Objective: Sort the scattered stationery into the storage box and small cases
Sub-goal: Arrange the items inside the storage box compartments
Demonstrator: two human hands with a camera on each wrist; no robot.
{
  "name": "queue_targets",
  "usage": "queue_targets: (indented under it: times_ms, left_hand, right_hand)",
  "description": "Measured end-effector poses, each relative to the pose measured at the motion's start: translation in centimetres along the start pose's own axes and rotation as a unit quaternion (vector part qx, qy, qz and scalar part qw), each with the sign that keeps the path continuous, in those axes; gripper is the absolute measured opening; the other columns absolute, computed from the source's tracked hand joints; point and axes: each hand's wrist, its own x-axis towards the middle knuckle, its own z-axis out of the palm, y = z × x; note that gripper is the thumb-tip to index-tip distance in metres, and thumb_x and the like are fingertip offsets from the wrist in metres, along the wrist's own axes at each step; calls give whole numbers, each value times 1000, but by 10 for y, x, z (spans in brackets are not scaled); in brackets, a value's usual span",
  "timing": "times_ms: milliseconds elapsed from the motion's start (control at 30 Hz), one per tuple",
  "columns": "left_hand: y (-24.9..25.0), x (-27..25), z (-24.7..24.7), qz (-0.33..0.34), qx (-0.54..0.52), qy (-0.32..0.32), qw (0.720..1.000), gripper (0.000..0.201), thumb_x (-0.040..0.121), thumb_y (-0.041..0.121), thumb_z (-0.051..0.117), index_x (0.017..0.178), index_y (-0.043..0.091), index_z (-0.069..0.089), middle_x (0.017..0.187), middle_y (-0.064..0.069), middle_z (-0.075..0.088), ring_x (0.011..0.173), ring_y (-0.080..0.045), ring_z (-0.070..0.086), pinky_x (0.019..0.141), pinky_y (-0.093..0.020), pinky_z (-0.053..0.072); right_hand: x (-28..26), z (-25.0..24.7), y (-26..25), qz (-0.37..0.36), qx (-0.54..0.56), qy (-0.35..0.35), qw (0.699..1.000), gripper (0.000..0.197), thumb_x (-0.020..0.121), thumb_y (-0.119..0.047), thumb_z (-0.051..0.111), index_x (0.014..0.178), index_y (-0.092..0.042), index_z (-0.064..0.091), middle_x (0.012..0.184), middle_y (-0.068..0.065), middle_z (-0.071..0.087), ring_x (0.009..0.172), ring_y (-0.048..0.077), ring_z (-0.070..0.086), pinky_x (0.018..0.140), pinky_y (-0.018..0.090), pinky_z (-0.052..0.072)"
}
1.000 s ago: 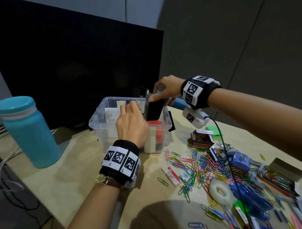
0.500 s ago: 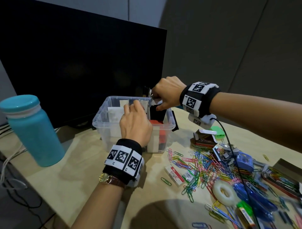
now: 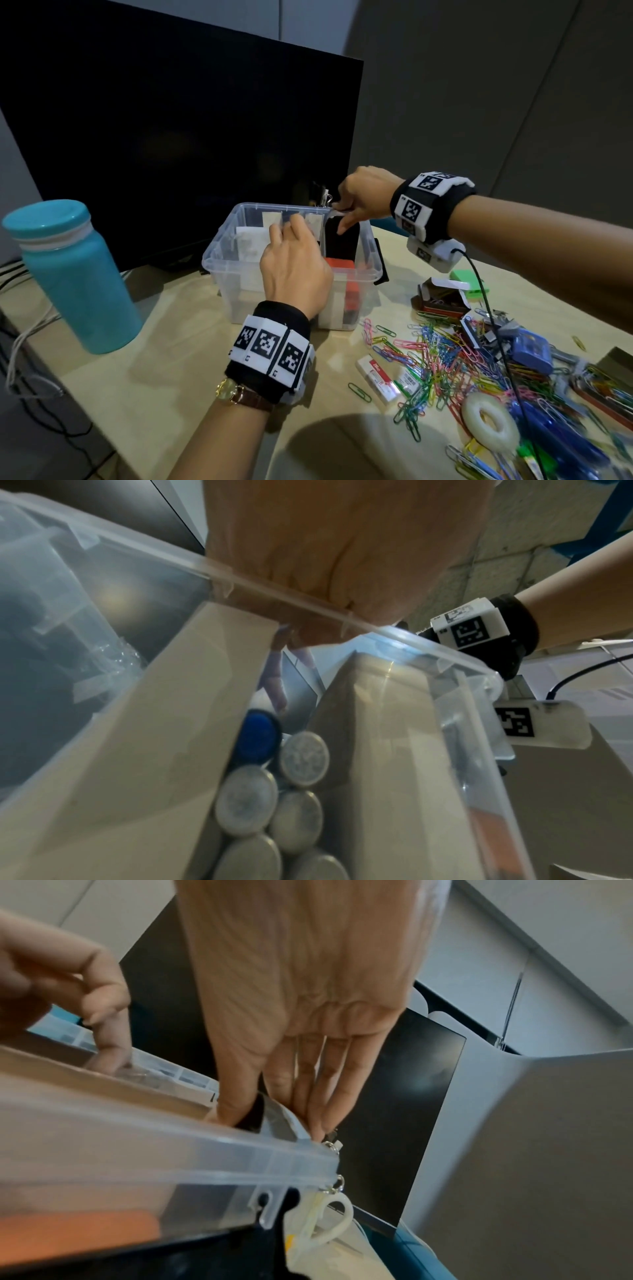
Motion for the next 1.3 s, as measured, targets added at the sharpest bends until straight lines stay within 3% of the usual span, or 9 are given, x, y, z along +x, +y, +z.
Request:
queue_targets:
  times_ms: [200, 500, 567, 700, 867, 967, 1067, 1167, 1300]
  left_hand:
    - [3, 1, -2, -10, -4, -11, 1000, 32, 86, 9, 45, 118, 8, 40, 113, -8, 57, 114, -25, 44, 80, -33, 40]
    - [4, 2, -1, -18, -8, 3, 1000, 28, 95, 21, 43, 120, 9, 48, 118, -6, 58, 117, -24, 45, 91, -35, 38]
    - [5, 3, -1, -32, -25, 4, 999, 31, 97, 29, 44, 121, 10, 51, 122, -6, 58, 117, -23, 45, 93, -36, 40]
    - [18, 11, -12, -54, -191, 29, 980, 51, 90, 54, 56, 120, 14, 56, 117, -2, 60, 111, -18, 50, 85, -32, 45]
    - [25, 7, -17, -116, -403, 177, 891, 49, 77, 48, 75, 114, 18, 62, 98, 6, 66, 86, -12, 65, 82, -41, 55]
    - [26, 2, -17, -112, -448, 207, 862, 43, 75, 31, 81, 111, 12, 67, 92, 8, 67, 81, -6, 67, 78, -30, 58]
    - [27, 0, -19, -99, -487, 231, 837, 51, 70, 20, 85, 115, 10, 63, 88, 11, 65, 82, -1, 66, 72, -14, 53]
    - [31, 0, -20, -80, -518, 234, 819, 65, 67, 11, 86, 123, 10, 52, 90, 4, 65, 87, -7, 66, 70, -11, 50]
    - [34, 0, -18, -51, -501, 247, 828, 58, 67, 8, 87, 109, 14, 48, 86, 8, 64, 83, -4, 67, 70, -13, 51]
  right_hand:
    - [-5, -12, -13, -4, -73, -7, 997, 35, 80, -52, 72, 84, -17, 68, 73, -2, 55, 71, 22, 55, 52, 25, 34]
    - [-26, -44, 17, 104, 107, 75, 986, 43, 79, -47, 75, 111, -18, 70, 95, 0, 68, 85, 20, 64, 73, 29, 52]
    - [-42, -44, 30, 142, 293, 106, 939, 35, 81, -38, 75, 108, -18, 68, 93, -1, 68, 77, 13, 66, 67, 21, 55]
    - [-74, -28, 31, 109, 611, 103, 777, 23, 88, -19, 67, 109, -9, 67, 102, 3, 70, 95, 10, 68, 75, 14, 54]
    - [-92, -15, 17, 51, 668, 80, 739, 32, 94, -6, 57, 125, -6, 60, 113, 4, 69, 104, 10, 68, 82, 15, 53]
    - [-99, -14, 16, 43, 659, 75, 747, 39, 91, -2, 59, 128, -13, 56, 116, 0, 68, 106, 10, 67, 83, 18, 54]
    - [-102, -13, 10, 47, 577, 89, 810, 53, 84, -5, 69, 134, -11, 53, 116, -2, 67, 102, 8, 68, 87, 19, 53]
    - [-100, -11, 2, 56, 479, 117, 868, 50, 80, -9, 75, 127, -12, 58, 111, -4, 68, 97, 14, 70, 87, 21, 54]
    - [-98, -10, -8, 88, 424, 164, 886, 49, 79, -11, 79, 124, -13, 62, 107, -5, 67, 92, 18, 70, 88, 29, 56]
